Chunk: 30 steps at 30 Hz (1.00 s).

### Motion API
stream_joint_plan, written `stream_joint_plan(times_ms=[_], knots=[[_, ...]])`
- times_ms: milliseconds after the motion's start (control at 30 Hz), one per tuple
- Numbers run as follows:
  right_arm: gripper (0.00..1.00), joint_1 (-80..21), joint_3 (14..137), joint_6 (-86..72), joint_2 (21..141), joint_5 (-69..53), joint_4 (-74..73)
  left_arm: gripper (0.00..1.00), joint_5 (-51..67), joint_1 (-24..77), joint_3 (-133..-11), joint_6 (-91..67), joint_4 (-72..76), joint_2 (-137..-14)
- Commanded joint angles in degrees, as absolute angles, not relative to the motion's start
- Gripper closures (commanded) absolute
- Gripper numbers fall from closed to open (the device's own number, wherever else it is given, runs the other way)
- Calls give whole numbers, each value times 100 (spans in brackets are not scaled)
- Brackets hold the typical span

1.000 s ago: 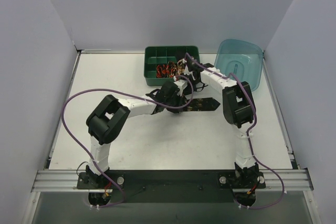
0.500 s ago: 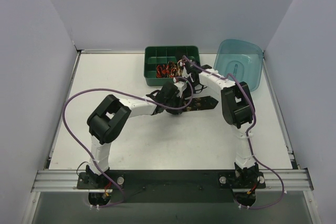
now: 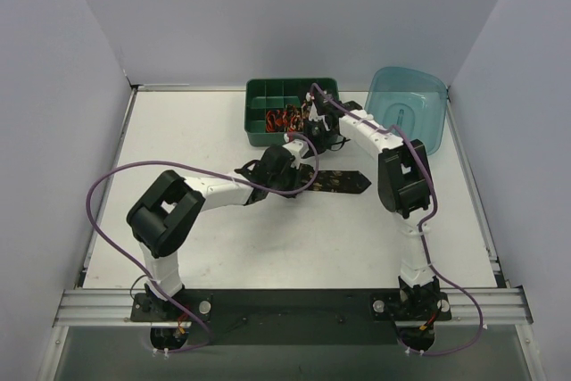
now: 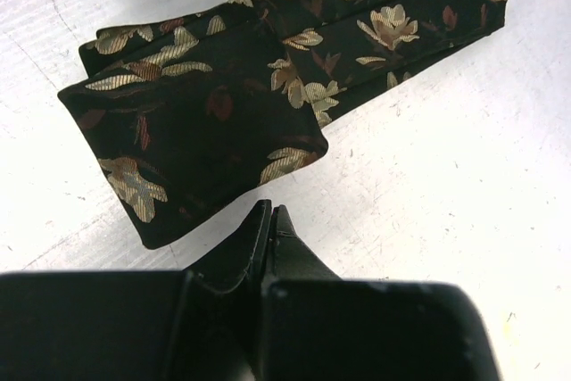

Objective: Roll the ties
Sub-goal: Roll the tie at the center of the board.

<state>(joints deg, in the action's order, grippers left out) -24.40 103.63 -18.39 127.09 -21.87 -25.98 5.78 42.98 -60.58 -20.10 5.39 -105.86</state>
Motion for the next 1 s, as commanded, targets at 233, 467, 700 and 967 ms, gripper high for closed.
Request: stream_joint_plan(times_ms=[233,467,700,967], knots=[[100,-2487,10679,-1978,13043,-2311,-2812,100,686,4315,-6073,-1969,800,-10591],[100,-2619,10468,-1899,12964,-2364,-2839,100,589,4307,-6284,-1969,677,-10880],[100,-2637,10178,-1837,12867,-2426,-2935,100,448,4307,-6407,-2039,721,-11065],[100,-2602,10248,-1810,12832,-2452,-2953,100,422,4298,-6443,-2057,721,-11039]])
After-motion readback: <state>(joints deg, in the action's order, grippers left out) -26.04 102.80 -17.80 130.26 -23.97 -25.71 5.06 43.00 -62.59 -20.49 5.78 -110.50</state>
